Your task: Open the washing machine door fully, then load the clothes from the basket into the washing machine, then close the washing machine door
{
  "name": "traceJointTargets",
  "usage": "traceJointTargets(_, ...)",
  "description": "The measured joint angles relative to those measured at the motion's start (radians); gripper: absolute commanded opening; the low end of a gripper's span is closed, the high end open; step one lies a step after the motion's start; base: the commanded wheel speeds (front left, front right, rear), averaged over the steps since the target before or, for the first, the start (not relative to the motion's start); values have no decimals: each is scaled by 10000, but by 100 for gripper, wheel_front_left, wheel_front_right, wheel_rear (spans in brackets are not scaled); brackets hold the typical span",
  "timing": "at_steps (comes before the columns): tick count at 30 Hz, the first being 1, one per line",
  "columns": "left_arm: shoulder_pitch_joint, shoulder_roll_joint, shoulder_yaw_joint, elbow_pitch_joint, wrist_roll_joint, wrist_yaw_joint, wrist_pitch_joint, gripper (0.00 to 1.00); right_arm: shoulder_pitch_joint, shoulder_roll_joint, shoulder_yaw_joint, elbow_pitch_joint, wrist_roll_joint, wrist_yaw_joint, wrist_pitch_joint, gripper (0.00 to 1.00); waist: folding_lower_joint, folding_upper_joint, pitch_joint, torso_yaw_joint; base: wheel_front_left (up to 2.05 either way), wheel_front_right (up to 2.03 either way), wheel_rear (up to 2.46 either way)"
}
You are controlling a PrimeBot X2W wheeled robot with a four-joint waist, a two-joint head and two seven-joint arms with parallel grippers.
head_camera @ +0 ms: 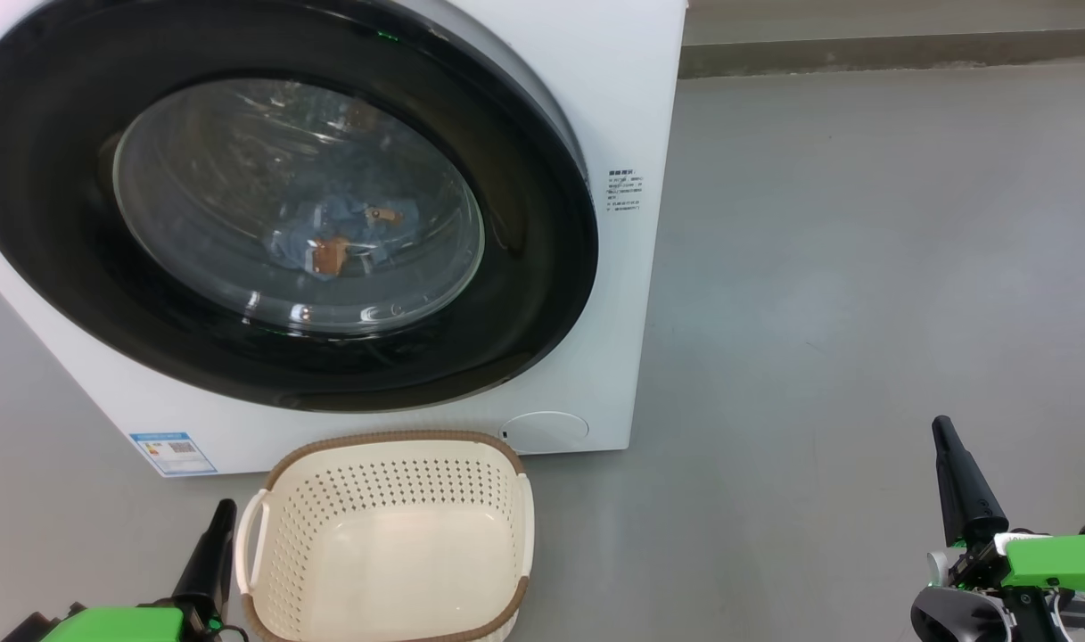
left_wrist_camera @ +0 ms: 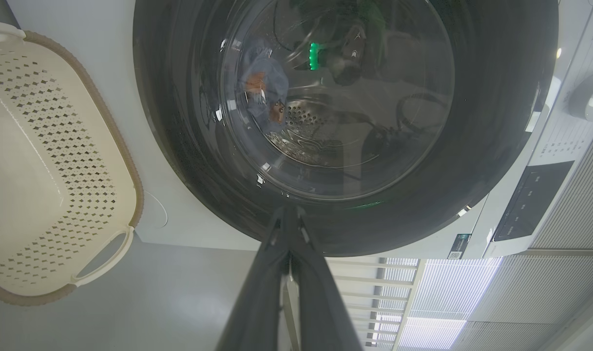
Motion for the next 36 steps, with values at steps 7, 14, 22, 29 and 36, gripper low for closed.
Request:
traceJointTargets(7, 0, -6, 6, 0, 0, 0, 0, 0, 0, 8, -8, 0, 0, 0, 12, 0, 0, 0, 0, 0, 0, 0, 0)
traceJointTargets(14, -1, -27, 15, 0, 0, 0, 0, 0, 0, 29, -12, 0, 0, 0, 31, 0, 0, 0, 0, 0, 0, 0, 0)
traceJointTargets(22, -1, -52, 25, 2, 0, 0, 2, 0, 0, 61, -17, 0, 0, 0, 44, 0, 0, 0, 0, 0, 0, 0, 0)
traceJointTargets(29, -1, -56, 35, 2, 2, 0, 2, 0, 0, 63, -21, 0, 0, 0, 46, 0, 0, 0, 0, 0, 0, 0, 0)
traceJointTargets(36, -1, -58, 40, 2, 2, 0, 2, 0, 0, 67, -27, 0, 0, 0, 71, 0, 0, 0, 0, 0, 0, 0, 0)
